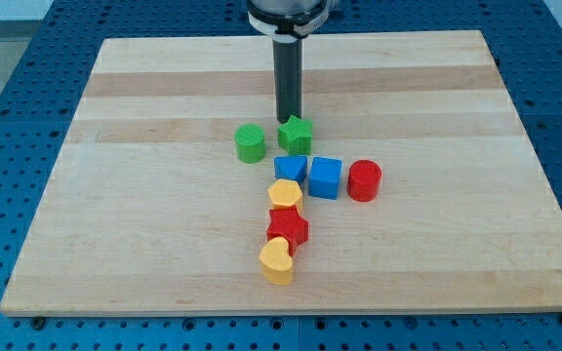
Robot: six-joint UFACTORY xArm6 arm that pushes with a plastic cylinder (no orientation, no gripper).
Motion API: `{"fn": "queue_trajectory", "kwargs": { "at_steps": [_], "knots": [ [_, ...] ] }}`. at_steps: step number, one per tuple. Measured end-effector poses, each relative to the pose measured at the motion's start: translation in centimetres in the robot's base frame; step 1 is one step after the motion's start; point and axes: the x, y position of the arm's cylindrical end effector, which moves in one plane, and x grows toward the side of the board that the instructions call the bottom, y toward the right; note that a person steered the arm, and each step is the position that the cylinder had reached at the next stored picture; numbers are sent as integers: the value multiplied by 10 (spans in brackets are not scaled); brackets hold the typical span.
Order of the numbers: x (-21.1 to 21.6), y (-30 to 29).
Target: Move the arm towards the green circle
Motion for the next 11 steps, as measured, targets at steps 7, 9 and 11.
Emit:
{"fn": "queue_trajectory", "kwargs": {
  "at_steps": [7,9,11],
  "knots": [
    [26,-169],
    [54,-199],
    [62,-164]
  ]
}}
